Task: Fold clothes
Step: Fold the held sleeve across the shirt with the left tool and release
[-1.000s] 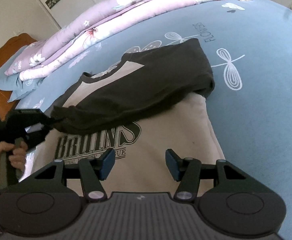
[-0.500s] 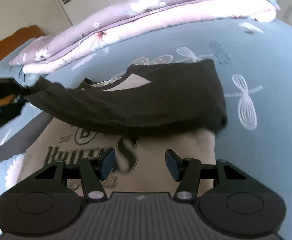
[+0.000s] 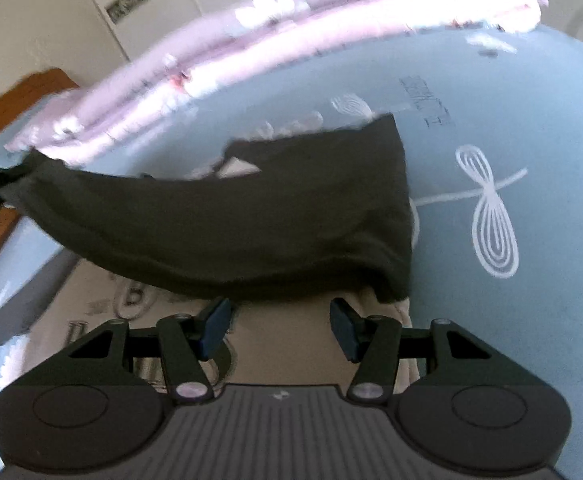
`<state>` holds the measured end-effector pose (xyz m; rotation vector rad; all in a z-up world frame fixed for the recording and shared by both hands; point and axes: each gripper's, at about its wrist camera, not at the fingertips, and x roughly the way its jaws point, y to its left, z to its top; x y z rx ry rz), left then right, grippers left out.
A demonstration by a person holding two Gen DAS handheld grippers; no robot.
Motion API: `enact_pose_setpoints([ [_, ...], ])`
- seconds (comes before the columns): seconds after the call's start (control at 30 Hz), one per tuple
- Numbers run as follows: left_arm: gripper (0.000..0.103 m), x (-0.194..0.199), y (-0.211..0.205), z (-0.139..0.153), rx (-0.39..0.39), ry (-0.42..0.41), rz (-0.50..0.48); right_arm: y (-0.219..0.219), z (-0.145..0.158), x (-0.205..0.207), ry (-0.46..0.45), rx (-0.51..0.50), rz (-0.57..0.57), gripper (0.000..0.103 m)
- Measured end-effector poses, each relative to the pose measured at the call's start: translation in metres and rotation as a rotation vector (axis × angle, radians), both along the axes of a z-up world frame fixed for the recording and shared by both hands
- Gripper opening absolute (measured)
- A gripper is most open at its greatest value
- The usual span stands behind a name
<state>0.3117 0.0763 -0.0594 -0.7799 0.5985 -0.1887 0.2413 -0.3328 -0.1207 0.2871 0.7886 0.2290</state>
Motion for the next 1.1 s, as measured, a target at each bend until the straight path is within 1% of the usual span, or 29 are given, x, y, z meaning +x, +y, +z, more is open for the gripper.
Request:
enact_pose_setpoints([
  [0.03, 0.009, -0.001, 0.003, -0.005, -0.005, 0.011, 0.004, -0.001, 0.0, 0.0, -0.003, -0.005, -0.013, 0.061],
  [0.1, 0.009, -0.001, 0.006, -0.02, -0.003, 0.066, 0.001, -0.003, 0.0, 0.0, -0.01, -0.014, -0.038, 0.061],
  [0.17, 0.009, 0.001, 0.007, -0.034, -0.009, 0.103, 0.004, -0.005, 0.001, 0.0, -0.017, -0.024, -0.063, 0.061],
  [0.3, 0.009, -0.004, 0.01, -0.051, -0.05, 0.131, 0.009, -0.01, 0.001, 0.0, -0.03, -0.043, -0.114, 0.06],
  [0.37, 0.009, -0.007, 0.012, -0.055, -0.045, 0.138, 0.011, -0.012, 0.001, 0.0, -0.037, -0.052, -0.139, 0.06],
  [0.43, 0.009, -0.011, 0.014, -0.061, -0.046, 0.139, 0.011, -0.013, 0.004, 0.0, -0.043, -0.054, -0.145, 0.06],
  [0.5, 0.009, -0.015, 0.019, -0.072, -0.037, 0.17, 0.042, -0.013, 0.008, 0.0, -0.048, -0.054, -0.142, 0.058],
  [0.57, 0.009, -0.018, 0.024, -0.086, -0.065, 0.216, 0.04, -0.013, 0.012, 0.0, -0.053, -0.053, -0.14, 0.059],
  [0.6, 0.01, -0.02, 0.024, -0.09, -0.059, 0.23, 0.036, -0.013, 0.014, 0.0, -0.056, -0.052, -0.138, 0.059],
  [0.67, 0.01, -0.024, 0.025, -0.095, -0.045, 0.235, 0.031, -0.013, 0.019, 0.0, -0.061, -0.051, -0.136, 0.059],
  [0.77, 0.01, -0.032, 0.027, -0.097, -0.069, 0.222, 0.033, -0.013, 0.025, 0.0, -0.069, -0.05, -0.132, 0.059],
  [0.8, 0.011, -0.035, 0.028, -0.096, -0.076, 0.215, 0.034, -0.013, 0.027, 0.0, -0.072, -0.05, -0.131, 0.061],
  [0.9, 0.013, -0.037, 0.027, -0.096, -0.032, 0.215, 0.028, -0.013, 0.033, 0.0, -0.08, -0.048, -0.127, 0.062],
  [0.93, 0.013, -0.037, 0.029, -0.098, -0.04, 0.227, 0.03, -0.012, 0.032, 0.002, -0.075, -0.051, -0.126, 0.062],
  [1.0, 0.013, -0.035, 0.032, -0.101, -0.041, 0.244, 0.048, -0.011, 0.023, 0.013, -0.045, -0.063, -0.124, 0.062],
  [1.1, 0.017, -0.036, 0.037, -0.107, -0.027, 0.271, 0.067, -0.011, 0.007, 0.026, 0.02, -0.102, -0.137, 0.062],
])
